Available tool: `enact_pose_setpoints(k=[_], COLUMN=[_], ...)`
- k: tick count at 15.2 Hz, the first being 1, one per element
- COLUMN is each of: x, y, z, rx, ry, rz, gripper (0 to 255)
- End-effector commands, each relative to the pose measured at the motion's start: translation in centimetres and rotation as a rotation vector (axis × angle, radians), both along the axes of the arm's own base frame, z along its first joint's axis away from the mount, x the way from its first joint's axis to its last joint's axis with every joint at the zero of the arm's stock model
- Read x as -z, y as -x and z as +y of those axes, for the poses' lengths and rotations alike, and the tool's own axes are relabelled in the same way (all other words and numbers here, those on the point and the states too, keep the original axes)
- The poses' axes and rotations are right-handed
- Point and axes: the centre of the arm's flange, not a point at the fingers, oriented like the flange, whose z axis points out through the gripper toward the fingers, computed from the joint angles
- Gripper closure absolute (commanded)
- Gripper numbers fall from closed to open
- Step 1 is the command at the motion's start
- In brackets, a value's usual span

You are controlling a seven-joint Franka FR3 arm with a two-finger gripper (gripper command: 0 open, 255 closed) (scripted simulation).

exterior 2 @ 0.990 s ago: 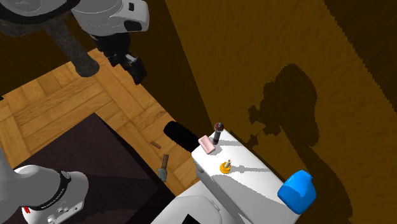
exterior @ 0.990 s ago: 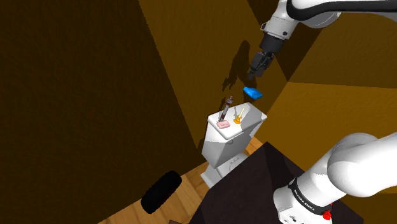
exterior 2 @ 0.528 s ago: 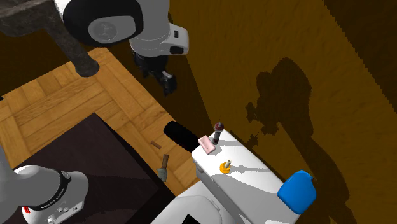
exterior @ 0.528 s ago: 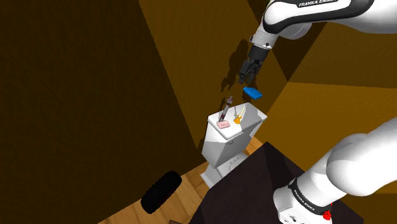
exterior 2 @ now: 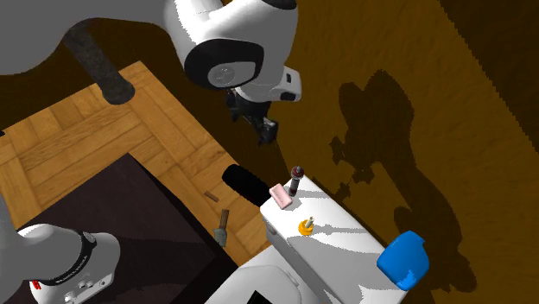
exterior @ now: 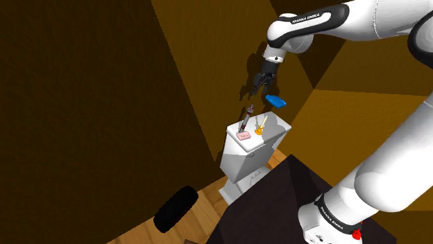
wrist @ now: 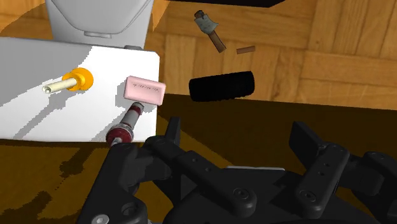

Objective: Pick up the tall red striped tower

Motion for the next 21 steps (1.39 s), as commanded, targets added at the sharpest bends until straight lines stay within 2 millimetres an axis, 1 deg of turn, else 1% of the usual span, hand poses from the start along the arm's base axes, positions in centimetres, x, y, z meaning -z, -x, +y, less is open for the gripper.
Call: enact_pose_setpoints(k=[1, 9, 16, 17, 21], x=[2.1, 9.8, 16.9, 17.4, 19.5], y=[-1.5, -6.8, -10.7, -10.9, -10.9], z=[-1.5, -7.6, -13.1, -13.4, -13.4], rx=[0.013, 0.064, 0.109, 0.112, 0.112], ry=[-0.002, -0.01, -0.016, -0.017, -0.017], rz=[0.015, 0.075, 0.127, 0.13, 0.13], gripper=[0, 0, 0, 0, 0])
